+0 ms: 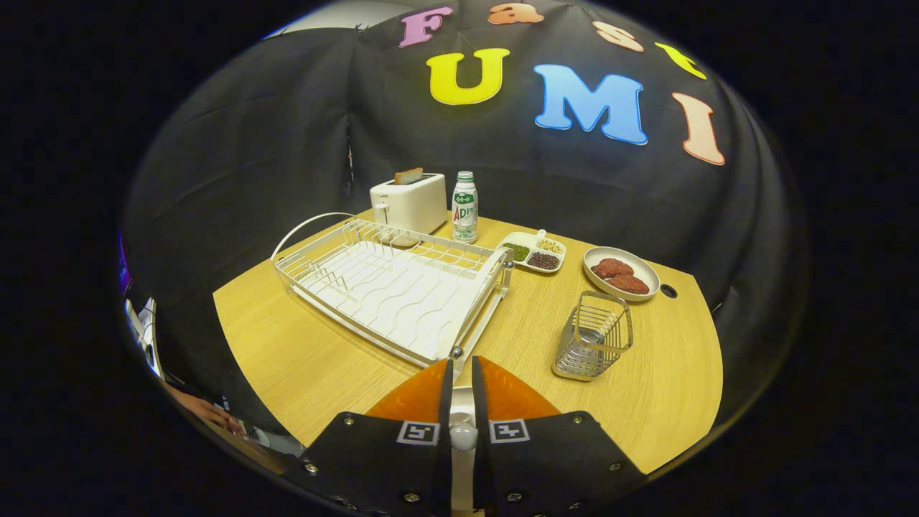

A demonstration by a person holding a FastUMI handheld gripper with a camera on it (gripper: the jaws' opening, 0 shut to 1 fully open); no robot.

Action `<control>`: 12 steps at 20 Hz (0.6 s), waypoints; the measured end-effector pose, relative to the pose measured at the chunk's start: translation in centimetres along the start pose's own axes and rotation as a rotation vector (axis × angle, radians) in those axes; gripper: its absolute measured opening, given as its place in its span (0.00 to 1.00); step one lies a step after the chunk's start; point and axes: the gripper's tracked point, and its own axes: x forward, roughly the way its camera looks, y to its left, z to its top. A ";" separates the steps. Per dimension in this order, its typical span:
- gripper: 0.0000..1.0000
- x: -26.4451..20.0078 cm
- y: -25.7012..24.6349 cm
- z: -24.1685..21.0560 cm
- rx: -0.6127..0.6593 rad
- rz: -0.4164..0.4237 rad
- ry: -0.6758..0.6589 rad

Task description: Take the plate from the dish rack, then take the spoon from the basket and place it into the plate.

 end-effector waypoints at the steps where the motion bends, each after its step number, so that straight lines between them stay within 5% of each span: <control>1: 0.11 0.1 0.1 -0.2 0.002 0.001 0.006; 8: 0.18 0.0 -1.5 0.4 0.005 -0.042 -0.010; 10: 0.33 -0.7 -2.3 1.5 0.022 -0.059 -0.046; 12: 0.37 -1.4 -3.7 2.5 0.038 -0.090 -0.076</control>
